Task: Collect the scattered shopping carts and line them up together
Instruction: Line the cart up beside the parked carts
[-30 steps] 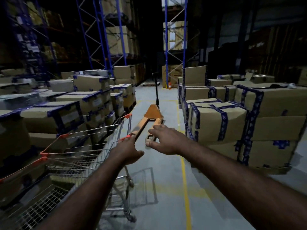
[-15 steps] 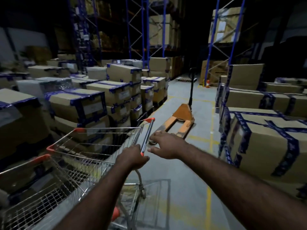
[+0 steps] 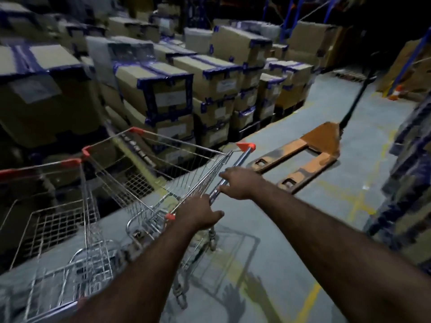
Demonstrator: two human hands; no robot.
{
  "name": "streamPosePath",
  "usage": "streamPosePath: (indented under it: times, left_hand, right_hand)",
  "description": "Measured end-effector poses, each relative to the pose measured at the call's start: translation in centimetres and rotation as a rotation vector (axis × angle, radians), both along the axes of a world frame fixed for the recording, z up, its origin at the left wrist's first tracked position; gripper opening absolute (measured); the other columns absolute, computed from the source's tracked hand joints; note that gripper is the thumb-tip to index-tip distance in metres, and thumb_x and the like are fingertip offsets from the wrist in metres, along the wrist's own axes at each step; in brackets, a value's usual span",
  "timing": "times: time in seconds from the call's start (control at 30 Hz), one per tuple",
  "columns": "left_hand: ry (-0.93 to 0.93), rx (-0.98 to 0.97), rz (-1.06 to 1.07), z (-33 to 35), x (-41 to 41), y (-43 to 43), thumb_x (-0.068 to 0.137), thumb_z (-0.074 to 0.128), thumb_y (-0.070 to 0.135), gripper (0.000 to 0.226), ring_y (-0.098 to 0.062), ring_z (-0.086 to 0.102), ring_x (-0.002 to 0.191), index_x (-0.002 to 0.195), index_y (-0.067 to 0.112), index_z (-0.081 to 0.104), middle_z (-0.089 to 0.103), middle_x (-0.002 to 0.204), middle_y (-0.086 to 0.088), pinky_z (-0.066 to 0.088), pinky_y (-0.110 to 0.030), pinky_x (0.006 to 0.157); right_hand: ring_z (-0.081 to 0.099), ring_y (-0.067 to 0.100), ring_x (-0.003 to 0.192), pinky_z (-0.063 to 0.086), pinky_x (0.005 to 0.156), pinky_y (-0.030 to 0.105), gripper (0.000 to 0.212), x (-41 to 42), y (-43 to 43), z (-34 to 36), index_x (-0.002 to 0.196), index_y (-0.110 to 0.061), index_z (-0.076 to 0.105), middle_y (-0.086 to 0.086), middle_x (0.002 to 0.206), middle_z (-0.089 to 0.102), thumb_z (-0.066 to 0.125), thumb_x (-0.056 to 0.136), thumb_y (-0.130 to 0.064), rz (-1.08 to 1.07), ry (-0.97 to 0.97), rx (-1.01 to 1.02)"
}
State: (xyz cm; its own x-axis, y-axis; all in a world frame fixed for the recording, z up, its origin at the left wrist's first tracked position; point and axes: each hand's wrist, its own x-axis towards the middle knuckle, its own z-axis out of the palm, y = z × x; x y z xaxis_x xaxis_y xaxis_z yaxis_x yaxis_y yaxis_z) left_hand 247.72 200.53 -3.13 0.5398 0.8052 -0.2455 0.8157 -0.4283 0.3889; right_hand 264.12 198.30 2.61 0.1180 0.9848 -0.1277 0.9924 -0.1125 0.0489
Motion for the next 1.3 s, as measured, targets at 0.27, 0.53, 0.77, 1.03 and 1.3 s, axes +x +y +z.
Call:
streamPosePath:
  times: [0.27,0.53,0.77,1.03,1.3]
  left_hand:
    - [0.062,-0.027,0.329,-2.2,3.7,0.6,0.092,0.029,0.077,0.064,-0.031,0.063,0.108,0.124,0.027,0.053,0.065,0.121,-0.009,0.048,-0.038,0.088]
    - [0.223,0.066,0.413,-1.6,2.5,-2.8,0.091,0.016,0.081,0.065,-0.026,0.063,0.095,0.102,0.030,0.055,0.068,0.098,0.000,0.047,-0.042,0.089]
    - [0.265,0.089,0.349,-0.8,1.2,-8.4,0.089,0.014,0.083,0.062,-0.023,0.063,0.102,0.101,0.036,0.052,0.068,0.100,0.004,0.036,-0.055,0.103]
    - [0.312,0.282,0.319,-1.3,-2.5,-14.4,0.087,0.007,0.083,0.077,-0.025,0.063,0.110,0.108,0.032,0.060,0.072,0.104,0.002,0.009,-0.061,0.117]
    - [0.258,0.265,0.320,-1.6,-3.4,-18.9,0.080,0.002,0.087,0.082,-0.024,0.063,0.107,0.101,0.031,0.058,0.072,0.099,0.001,0.018,-0.054,0.119]
  right_hand:
    - [0.031,0.030,0.147,0.019,0.115,0.063,0.074,11.5,7.1,-4.7,0.140,-0.028,0.057,0.004,0.149,0.051,0.040,0.090,-0.079,0.294,0.030,-0.073]
    - [0.053,0.020,0.079,0.038,0.100,0.048,0.086,12.9,7.0,-7.2,0.085,-0.023,0.064,-0.002,0.081,0.056,0.022,0.071,-0.097,0.500,0.131,0.090]
    - [0.056,0.018,0.072,0.041,0.073,0.034,0.085,13.5,1.8,-7.4,0.072,-0.027,0.055,-0.005,0.073,0.059,0.017,0.063,-0.103,0.522,0.155,0.039]
    - [0.060,0.020,0.084,0.044,0.086,0.039,0.097,14.9,-5.3,-7.2,0.082,-0.029,0.060,-0.005,0.081,0.061,0.009,0.057,-0.107,0.441,0.045,0.021]
    - [0.060,0.021,0.085,0.044,0.089,0.044,0.092,14.4,-11.6,-8.2,0.085,-0.027,0.062,-0.002,0.085,0.063,0.015,0.063,-0.103,0.371,0.091,0.046]
